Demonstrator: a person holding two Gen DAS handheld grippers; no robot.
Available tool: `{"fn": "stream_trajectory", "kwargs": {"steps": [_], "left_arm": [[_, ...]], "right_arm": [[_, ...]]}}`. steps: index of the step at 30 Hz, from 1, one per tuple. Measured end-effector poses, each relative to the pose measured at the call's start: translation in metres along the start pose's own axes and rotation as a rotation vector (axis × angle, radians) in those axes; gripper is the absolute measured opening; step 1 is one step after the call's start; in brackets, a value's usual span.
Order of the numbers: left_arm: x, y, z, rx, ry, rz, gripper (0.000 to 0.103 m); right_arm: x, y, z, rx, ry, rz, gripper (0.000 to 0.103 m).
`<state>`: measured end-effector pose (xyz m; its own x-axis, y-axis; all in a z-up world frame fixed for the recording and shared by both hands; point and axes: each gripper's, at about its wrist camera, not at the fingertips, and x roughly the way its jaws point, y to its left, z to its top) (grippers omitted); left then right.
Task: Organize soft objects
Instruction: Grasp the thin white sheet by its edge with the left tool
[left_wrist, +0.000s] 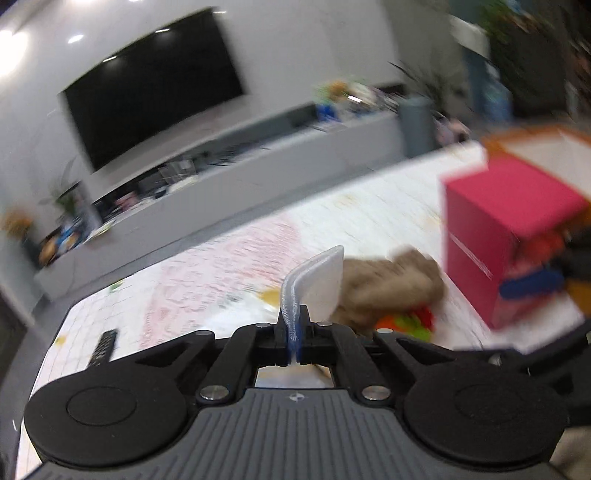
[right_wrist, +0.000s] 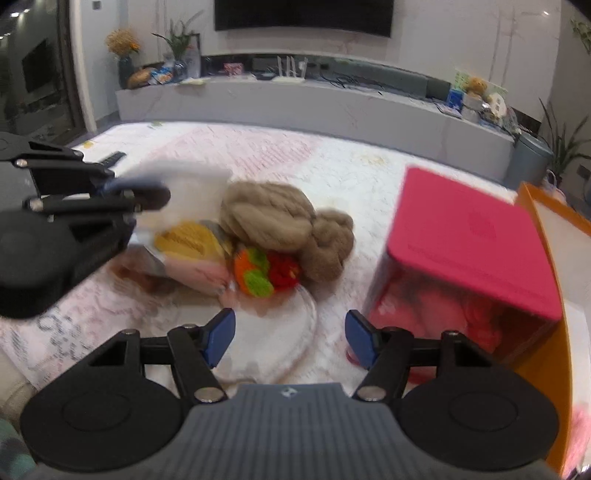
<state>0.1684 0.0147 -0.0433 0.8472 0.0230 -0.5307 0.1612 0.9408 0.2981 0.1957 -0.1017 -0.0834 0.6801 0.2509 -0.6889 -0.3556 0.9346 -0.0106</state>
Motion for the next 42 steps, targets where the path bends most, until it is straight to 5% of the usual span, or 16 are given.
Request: {"fn": "stream_trajectory", "kwargs": {"steps": [9,19,32,35,39,42], "left_arm": [[0.011,0.058,0.0,-0.26,0.023,0.084,0.002],[0.028,0.068,-0.014,-0.316,0.071,0.019,0.002],[0.038,0.063,-0.022,-0.336,0.152,-0.015,0.002],[0.036,0.062,-0.021,-0.335,0.153,-0.015,0.002],[0.035,0.063,-0.021,-0.341,0.15,-0.02,0.002],[0.034,0.063,-0.021,-0.342,0.147,-0.021,0.002]], "right_arm": [[0.015,0.026,0.067,-0.208,-0.047,0.101,0.056],[0.096,0.066,0.116,-0.474,0.084,0.114,0.045],[0.141,0.097,0.116,-0.671,0.182,0.041,0.038],[0.146,0.099,0.118,-0.684,0.183,0.042,0.029],[0.149,0.097,0.118,-0.676,0.187,0.043,0.0],[0.14,0.093,0.121,-0.648,0.165,0.055,0.0]]}}
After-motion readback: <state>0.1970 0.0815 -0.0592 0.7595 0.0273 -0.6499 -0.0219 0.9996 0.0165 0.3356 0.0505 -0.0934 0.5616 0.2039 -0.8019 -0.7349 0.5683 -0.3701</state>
